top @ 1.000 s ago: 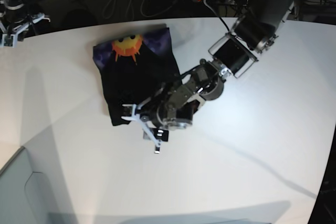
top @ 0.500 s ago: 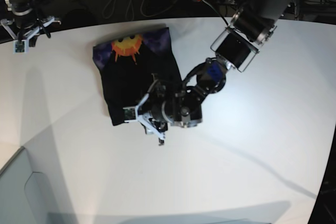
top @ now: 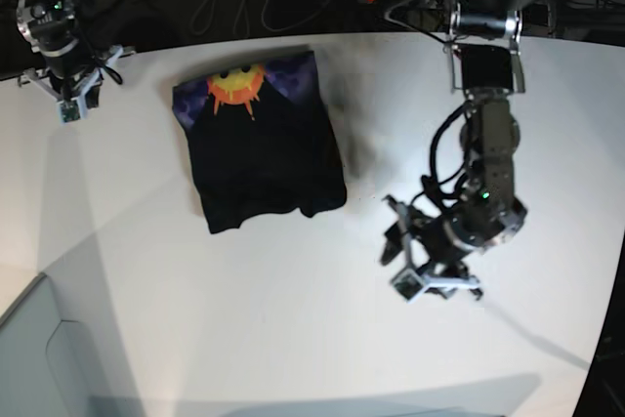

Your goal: Fold the T-shirt properly

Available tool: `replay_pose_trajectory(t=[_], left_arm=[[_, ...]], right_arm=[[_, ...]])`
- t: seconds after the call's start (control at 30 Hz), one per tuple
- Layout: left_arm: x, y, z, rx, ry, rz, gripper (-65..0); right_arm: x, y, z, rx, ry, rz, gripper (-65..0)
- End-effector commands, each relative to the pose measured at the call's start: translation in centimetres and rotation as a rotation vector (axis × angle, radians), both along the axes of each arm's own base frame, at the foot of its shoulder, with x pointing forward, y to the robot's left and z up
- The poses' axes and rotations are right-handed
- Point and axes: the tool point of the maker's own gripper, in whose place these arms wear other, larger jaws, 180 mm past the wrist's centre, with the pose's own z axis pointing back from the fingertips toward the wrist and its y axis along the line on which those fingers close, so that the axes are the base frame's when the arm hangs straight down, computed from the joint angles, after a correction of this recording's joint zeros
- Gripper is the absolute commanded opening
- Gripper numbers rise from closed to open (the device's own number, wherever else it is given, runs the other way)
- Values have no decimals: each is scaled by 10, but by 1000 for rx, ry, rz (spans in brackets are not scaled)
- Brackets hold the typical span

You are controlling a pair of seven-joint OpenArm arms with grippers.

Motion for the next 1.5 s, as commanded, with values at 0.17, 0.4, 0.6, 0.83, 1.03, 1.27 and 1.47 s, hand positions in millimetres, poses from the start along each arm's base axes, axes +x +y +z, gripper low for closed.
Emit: replay_pose_trajectory(t=[0.17,0.4,0.6,0.83,1.03,1.27,1.47], left_arm=[[-48,121,15,23,-52,323,-345],[-144,226,1,103,26,662,-348],[-211,266,-20,154,134,803,-382],[-238,270,-18,52,131,824,-382],[-241,268,-20,39,137,824,-382],[-244,262,-28,15,153,831,-382],[-251,257,-34,3,175,832,-382]], right_arm=[[22,10,-13,72,-27,21,-649],[35,42,-36,156,8,88,-649],[43,59,-49,201,30,120,-649],[31,87,-56,226,67,192,-649],[23,101,-41,228,37,204,-649],[19,101,-32,209,22,213,-649],[12,106,-35,227,36,207,-649]])
